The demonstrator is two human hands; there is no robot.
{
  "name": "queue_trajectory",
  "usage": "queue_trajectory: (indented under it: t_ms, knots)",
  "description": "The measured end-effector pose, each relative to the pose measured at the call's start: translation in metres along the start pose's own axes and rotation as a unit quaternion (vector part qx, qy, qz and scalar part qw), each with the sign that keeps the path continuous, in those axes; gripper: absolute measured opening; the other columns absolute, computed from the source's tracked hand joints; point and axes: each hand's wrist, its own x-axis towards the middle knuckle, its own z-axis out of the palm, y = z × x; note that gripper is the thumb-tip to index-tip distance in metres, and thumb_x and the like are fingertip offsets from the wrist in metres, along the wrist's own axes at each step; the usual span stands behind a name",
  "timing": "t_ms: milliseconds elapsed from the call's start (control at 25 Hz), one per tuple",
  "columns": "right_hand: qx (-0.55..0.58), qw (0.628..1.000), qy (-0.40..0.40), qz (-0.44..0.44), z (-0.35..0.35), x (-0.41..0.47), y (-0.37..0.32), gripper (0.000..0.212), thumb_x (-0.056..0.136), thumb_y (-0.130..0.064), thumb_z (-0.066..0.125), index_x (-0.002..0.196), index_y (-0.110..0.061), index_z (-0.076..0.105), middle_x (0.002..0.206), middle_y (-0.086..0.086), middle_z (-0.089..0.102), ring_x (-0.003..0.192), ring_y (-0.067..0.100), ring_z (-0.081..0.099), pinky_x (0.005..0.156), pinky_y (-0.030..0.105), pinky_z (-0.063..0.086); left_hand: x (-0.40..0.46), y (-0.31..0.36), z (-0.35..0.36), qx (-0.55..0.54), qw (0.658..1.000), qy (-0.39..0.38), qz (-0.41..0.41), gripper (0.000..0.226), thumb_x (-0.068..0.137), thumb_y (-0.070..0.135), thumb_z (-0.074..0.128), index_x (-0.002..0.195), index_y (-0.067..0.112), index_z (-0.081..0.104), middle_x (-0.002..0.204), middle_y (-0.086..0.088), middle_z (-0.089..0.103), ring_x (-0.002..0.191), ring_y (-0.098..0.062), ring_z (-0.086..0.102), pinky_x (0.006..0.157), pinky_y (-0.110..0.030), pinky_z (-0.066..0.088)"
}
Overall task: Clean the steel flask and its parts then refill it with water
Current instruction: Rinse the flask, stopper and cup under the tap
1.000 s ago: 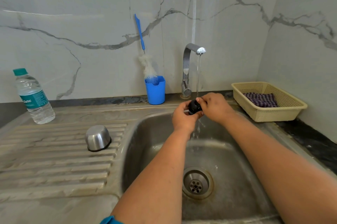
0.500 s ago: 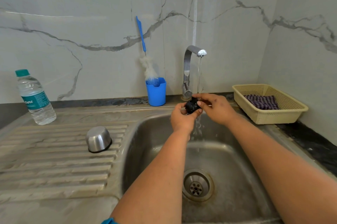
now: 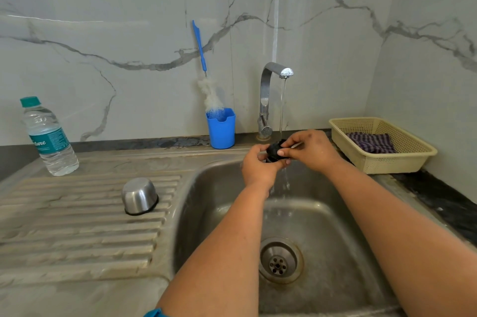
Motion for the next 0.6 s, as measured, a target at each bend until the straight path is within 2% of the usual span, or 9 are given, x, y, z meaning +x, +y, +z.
queue_trajectory:
  t_ms: [120,200,280,320,440,480,520,600]
  knots:
    - [0.109,0.992,0.05,0.03,-0.001,-0.002,-0.003,0.022,0.076,-0.021,0.081,0.08,-0.014,0.06,0.072,0.005,0.067,0.073,0.015,0.069,0.07,0.029,0.056,0.0,0.003,0.0,-0.004,1.0,0.005,0.004,0.05,0.065,0.016,0.092,0.1,0.023,0.056,0.096,0.002,0.067,0.086,-0.011,0.064,0.068,-0.019,0.048]
    - [0.124,0.99,0.048,0.04,-0.001,0.001,-0.005,0.016,0.085,-0.02,0.073,0.094,-0.019,0.06,0.076,0.003,0.068,0.078,0.018,0.07,0.075,0.033,0.058,0.001,0.004,0.0,0.031,0.999,-0.003,0.031,0.052,0.063,0.02,0.092,0.098,0.024,0.054,0.095,0.006,0.065,0.085,-0.008,0.062,0.068,-0.019,0.047]
    - [0.008,0.999,0.027,0.042,0.004,0.003,-0.005,0.021,0.089,-0.017,0.065,0.109,-0.023,0.067,0.088,-0.001,0.069,0.087,0.015,0.066,0.079,0.023,0.049,-0.001,0.004,-0.001,0.063,0.997,-0.022,0.044,0.053,0.063,0.02,0.092,0.098,0.024,0.053,0.091,0.011,0.062,0.081,-0.004,0.06,0.065,-0.017,0.045]
    - [-0.027,0.997,0.036,0.059,0.008,0.003,-0.007,0.02,0.09,-0.015,0.064,0.108,-0.021,0.07,0.089,-0.002,0.067,0.089,0.014,0.064,0.076,0.018,0.043,0.0,0.002,-0.002,0.069,0.996,-0.027,0.044,0.052,0.063,0.018,0.092,0.097,0.024,0.053,0.089,0.011,0.062,0.08,-0.004,0.06,0.063,-0.016,0.044]
    - [0.009,0.989,0.064,0.131,0.025,0.004,-0.017,0.014,0.089,-0.014,0.066,0.101,-0.014,0.074,0.092,0.001,0.068,0.084,0.011,0.06,0.057,0.008,0.041,0.002,-0.004,-0.008,0.067,0.996,-0.012,0.049,0.048,0.062,0.015,0.092,0.088,0.026,0.053,0.091,0.004,0.068,0.082,-0.012,0.065,0.066,-0.022,0.05]
    - [0.034,0.985,0.081,0.147,0.027,0.005,-0.021,0.013,0.087,-0.015,0.068,0.098,-0.015,0.074,0.093,0.001,0.069,0.085,0.011,0.061,0.056,0.008,0.043,0.003,-0.005,-0.009,0.065,0.997,-0.005,0.049,0.049,0.061,0.016,0.093,0.086,0.028,0.053,0.092,0.001,0.069,0.083,-0.014,0.066,0.07,-0.028,0.054]
    - [0.052,0.982,0.094,0.158,0.028,0.007,-0.024,0.011,0.085,-0.015,0.07,0.095,-0.016,0.075,0.093,0.001,0.07,0.087,0.012,0.063,0.062,0.012,0.048,0.004,-0.006,-0.009,0.066,0.997,-0.002,0.049,0.049,0.061,0.016,0.093,0.085,0.029,0.053,0.092,0.0,0.07,0.085,-0.016,0.067,0.074,-0.032,0.056]
    - [0.106,0.971,0.102,0.191,0.025,0.009,-0.021,0.008,0.08,-0.014,0.075,0.083,-0.022,0.075,0.091,0.0,0.072,0.09,0.014,0.067,0.08,0.027,0.057,0.002,-0.004,-0.009,0.074,0.996,-0.008,0.05,0.048,0.061,0.017,0.093,0.086,0.028,0.053,0.093,0.0,0.071,0.086,-0.015,0.067,0.076,-0.034,0.057]
